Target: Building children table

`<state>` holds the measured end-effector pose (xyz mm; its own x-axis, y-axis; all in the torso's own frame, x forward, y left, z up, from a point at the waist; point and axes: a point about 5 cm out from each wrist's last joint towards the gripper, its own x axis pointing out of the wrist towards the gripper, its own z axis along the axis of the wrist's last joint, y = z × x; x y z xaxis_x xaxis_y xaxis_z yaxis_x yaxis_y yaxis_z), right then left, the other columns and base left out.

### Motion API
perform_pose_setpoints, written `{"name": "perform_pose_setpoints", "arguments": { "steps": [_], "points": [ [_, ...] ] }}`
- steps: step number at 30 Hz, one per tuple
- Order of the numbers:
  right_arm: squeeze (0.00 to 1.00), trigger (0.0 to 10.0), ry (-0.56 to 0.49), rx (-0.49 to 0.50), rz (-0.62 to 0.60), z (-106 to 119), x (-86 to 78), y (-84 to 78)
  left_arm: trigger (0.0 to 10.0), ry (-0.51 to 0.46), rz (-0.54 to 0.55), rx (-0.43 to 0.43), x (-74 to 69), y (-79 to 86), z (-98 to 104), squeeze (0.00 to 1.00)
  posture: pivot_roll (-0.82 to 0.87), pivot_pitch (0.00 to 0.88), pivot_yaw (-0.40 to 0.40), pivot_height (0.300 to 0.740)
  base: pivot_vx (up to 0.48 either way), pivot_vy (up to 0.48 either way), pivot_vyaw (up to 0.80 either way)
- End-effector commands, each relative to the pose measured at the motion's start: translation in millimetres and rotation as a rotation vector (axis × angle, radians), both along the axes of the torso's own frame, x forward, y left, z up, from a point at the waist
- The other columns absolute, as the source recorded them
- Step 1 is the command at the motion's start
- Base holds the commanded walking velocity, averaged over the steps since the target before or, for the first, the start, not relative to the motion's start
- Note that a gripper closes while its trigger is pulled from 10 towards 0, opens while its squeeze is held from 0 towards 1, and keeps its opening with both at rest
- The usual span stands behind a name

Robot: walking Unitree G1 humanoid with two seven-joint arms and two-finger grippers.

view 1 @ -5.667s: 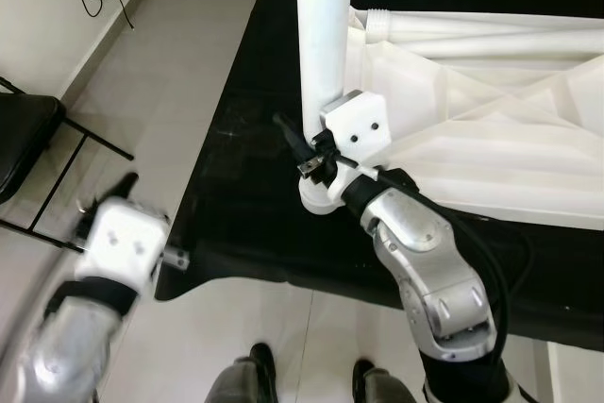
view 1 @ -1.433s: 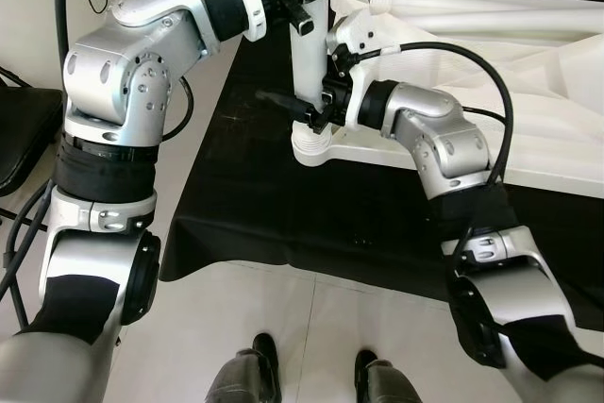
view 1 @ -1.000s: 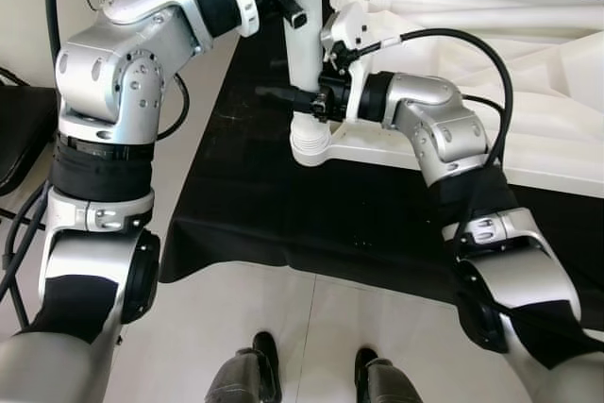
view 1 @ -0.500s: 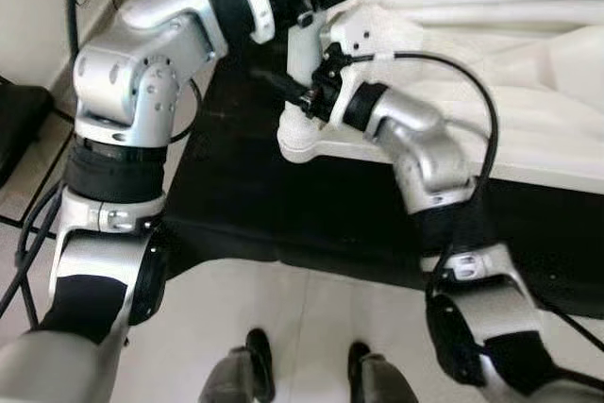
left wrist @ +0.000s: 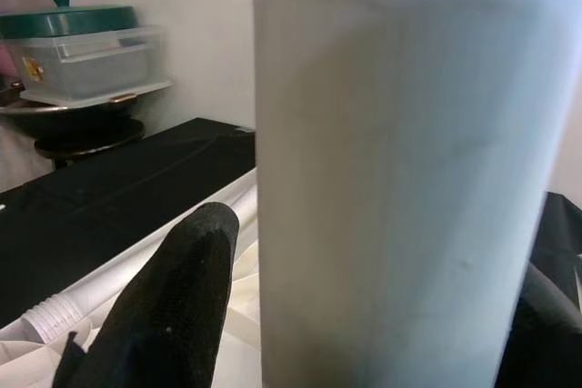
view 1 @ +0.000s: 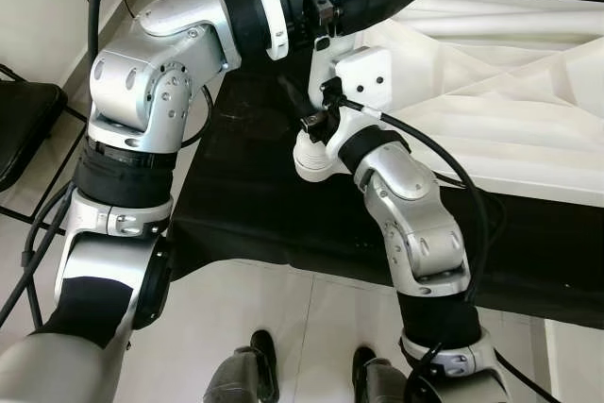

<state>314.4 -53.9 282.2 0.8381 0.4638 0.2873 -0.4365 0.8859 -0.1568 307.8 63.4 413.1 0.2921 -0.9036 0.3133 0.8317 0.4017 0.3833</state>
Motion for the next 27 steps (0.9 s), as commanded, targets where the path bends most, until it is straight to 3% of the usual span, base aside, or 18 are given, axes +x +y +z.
{"name": "perform_pose_setpoints", "arguments": {
  "steps": [1,7,8,9,10,26,27],
  "points": [
    [0.0,0.0,0.171,-0.055,0.013,-34.4,-0.2,9.5,10.0,-0.018,-0.024,0.022,-4.8,-4.4,1.2,0.0,0.06,0.334,0.05,0.74,0.0,0.0,0.0],
    [0.0,0.0,0.177,-0.043,0.001,-35.3,-9.0,10.8,10.0,-0.015,-0.037,0.03,-5.8,-5.6,-1.4,0.0,0.05,0.329,0.055,0.74,0.0,0.0,0.0],
    [0.0,0.0,0.178,-0.042,0.0,-35.6,-9.7,11.3,8.7,-0.015,-0.044,0.031,-6.1,-5.6,-1.6,0.0,0.05,0.329,0.055,0.74,0.0,0.0,0.0],
    [0.0,0.0,0.177,-0.04,0.002,-35.5,-10.3,11.8,0.4,-0.013,-0.055,0.031,-6.7,-6.0,-1.3,0.0,0.05,0.328,0.056,0.74,0.0,0.0,0.0],
    [0.0,0.0,0.176,-0.038,0.002,-35.3,-10.7,12.1,0.0,-0.011,-0.066,0.035,-7.4,-6.5,-1.2,0.0,0.05,0.328,0.056,0.74,0.0,0.0,0.0],
    [0.0,0.0,0.136,-0.027,0.02,-28.7,-15.6,15.6,0.0,0.029,-0.126,0.151,-14.0,-11.7,-12.2,0.0,0.06,0.313,0.061,0.74,0.0,0.0,0.0],
    [0.0,3.3,0.127,-0.015,0.038,-26.8,-16.4,17.2,0.0,0.028,-0.127,0.154,-14.3,-11.6,-12.1,0.0,0.06,0.31,0.061,0.74,0.0,0.0,0.0]
  ]
}}
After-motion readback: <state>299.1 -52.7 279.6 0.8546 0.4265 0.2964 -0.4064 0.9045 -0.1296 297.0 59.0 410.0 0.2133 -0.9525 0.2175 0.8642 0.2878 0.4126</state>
